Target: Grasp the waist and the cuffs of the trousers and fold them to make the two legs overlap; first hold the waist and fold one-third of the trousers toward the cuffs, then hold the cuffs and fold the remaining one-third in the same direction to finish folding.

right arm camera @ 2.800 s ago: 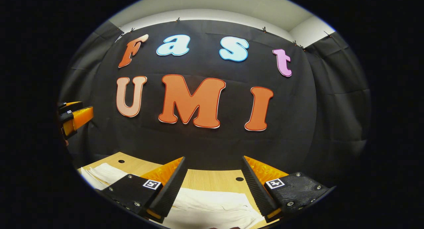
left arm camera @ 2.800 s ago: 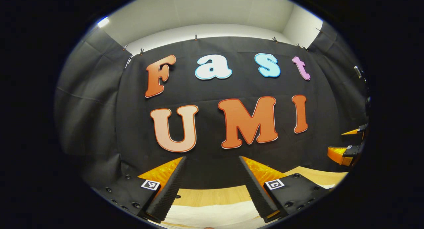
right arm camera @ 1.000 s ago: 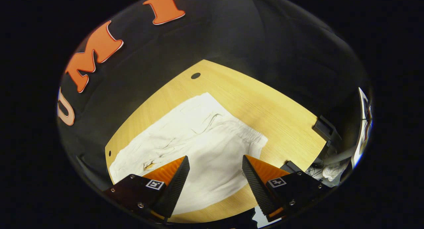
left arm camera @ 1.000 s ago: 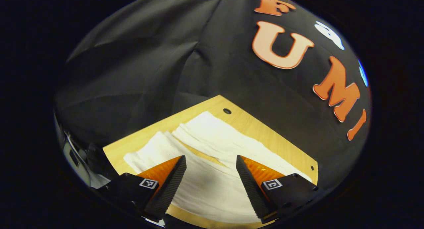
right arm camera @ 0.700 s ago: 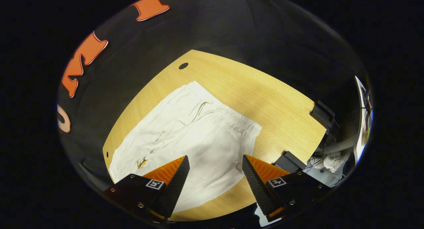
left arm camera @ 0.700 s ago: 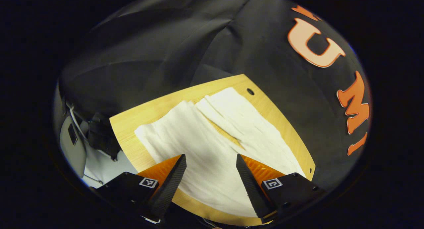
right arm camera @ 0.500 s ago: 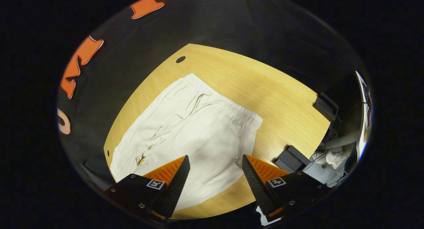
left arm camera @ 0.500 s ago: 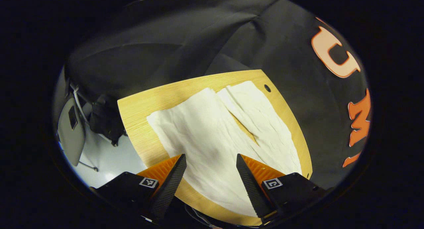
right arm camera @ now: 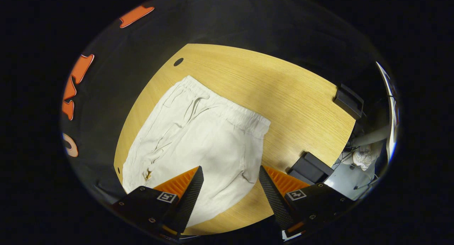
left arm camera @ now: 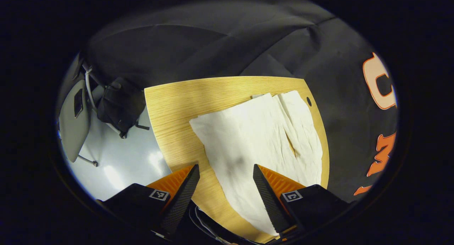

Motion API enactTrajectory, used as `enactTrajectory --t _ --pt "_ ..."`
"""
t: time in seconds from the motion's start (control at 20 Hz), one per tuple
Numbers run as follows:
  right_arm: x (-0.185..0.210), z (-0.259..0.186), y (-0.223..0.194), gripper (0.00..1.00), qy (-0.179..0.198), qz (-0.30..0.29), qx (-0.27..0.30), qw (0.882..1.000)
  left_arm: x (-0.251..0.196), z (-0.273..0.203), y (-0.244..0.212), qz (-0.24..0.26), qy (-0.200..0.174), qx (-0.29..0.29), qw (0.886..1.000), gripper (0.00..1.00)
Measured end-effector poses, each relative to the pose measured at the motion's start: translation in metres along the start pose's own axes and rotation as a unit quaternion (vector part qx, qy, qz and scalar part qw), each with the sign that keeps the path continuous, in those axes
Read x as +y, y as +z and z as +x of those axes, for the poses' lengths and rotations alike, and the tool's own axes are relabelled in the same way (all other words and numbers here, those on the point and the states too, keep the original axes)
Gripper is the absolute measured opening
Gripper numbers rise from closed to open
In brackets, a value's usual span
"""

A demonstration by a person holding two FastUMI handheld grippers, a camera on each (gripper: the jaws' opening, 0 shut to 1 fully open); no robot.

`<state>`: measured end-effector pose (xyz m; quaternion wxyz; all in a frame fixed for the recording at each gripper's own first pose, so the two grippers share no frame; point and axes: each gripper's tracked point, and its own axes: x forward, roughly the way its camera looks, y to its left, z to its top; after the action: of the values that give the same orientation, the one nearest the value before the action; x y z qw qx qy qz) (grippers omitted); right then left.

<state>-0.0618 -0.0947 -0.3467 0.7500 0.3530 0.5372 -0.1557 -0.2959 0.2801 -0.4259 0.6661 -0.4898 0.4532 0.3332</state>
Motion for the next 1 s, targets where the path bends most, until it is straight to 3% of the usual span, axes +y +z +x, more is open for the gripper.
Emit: enactTrajectory --t 0.3,0.45,0.5,0.75,0.9,0.95,1.0 --pt "-0.024 0.007 0.009 0.96 -0.001 0.030 -0.008 1.000 -0.002 0.005 0.014 -0.046 -0.077 -0.005 0.996 0.95" --pt "-0.029 0.019 0.008 0.95 0.008 0.055 0.001 0.998 -0.011 0.019 0.024 -0.080 -0.100 -0.013 0.992 0.77" --pt "-0.026 0.025 0.009 0.95 0.017 0.065 0.003 0.998 -0.016 0.022 0.025 -0.079 -0.105 -0.012 0.991 0.76" --pt "-0.010 0.044 0.007 0.95 0.036 0.072 0.010 0.997 -0.031 0.029 0.029 -0.015 -0.105 -0.009 0.994 0.75" --pt "-0.003 0.052 0.009 0.86 0.034 0.061 0.010 0.997 -0.039 0.036 0.031 0.011 -0.099 -0.005 0.995 0.75" --pt "-0.003 0.054 0.010 0.83 0.027 0.055 0.010 0.998 -0.041 0.041 0.031 0.013 -0.093 -0.006 0.996 0.65" --pt "-0.006 0.057 0.011 0.74 0.018 0.050 0.011 0.999 -0.046 0.047 0.029 0.016 -0.093 -0.003 0.996 0.54"
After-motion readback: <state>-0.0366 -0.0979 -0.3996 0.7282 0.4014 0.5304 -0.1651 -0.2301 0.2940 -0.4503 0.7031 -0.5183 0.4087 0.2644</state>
